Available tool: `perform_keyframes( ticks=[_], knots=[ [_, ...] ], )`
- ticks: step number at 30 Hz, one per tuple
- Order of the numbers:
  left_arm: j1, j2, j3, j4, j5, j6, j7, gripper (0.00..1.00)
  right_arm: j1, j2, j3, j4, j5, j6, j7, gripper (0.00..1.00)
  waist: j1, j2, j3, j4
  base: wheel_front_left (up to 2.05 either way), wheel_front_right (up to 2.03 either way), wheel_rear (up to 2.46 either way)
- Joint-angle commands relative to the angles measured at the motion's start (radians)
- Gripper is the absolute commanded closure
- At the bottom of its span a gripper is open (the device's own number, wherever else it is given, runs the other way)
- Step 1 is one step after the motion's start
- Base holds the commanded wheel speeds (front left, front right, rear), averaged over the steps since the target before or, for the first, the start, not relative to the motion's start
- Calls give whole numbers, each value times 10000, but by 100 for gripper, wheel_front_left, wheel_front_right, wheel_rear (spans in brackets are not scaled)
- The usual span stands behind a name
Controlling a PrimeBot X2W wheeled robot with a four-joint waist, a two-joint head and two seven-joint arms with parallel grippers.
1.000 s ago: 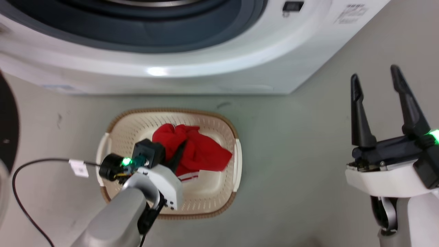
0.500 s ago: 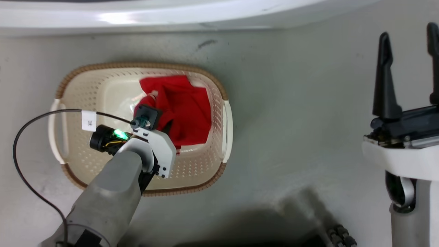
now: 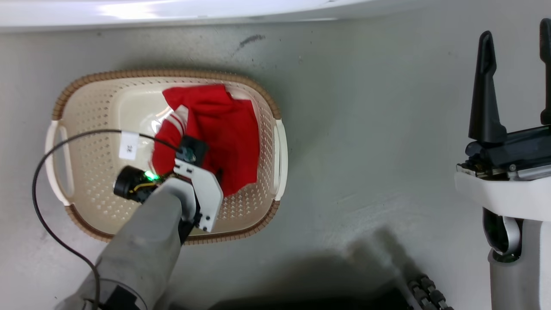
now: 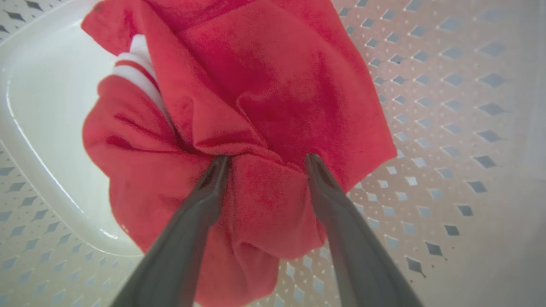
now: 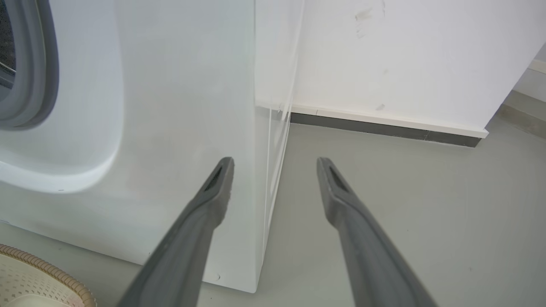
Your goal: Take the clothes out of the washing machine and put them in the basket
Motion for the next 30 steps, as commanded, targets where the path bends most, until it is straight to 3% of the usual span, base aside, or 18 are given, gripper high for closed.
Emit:
perform_keyframes(
  ticks=[1,10,15,22,30],
  knots=[
    [185,-71,-37,26,-29,-35,-114,0,-135,17,18,36,-12,-7,-19,0,-1,0,-275,76,0,0,0],
    [1170,-340,-114,-99,-254,-177,-1560,0,609,16,207,445,-56,-7,-19,0,-1,0,-2224,396,0,0,0],
    [1785,-278,187,-596,-435,-126,-1824,0,1155,16,301,611,-121,-7,-19,0,-1,0,-3226,618,0,0,0],
    [3129,209,1268,-3235,-25,671,-1823,0,1786,14,314,824,-174,-7,-19,0,-1,0,-4504,948,0,0,0],
    [5319,302,3625,-6885,973,1484,-1825,0,2536,16,308,1006,-117,-7,-19,0,-1,0,-5899,1202,0,0,0]
  ],
)
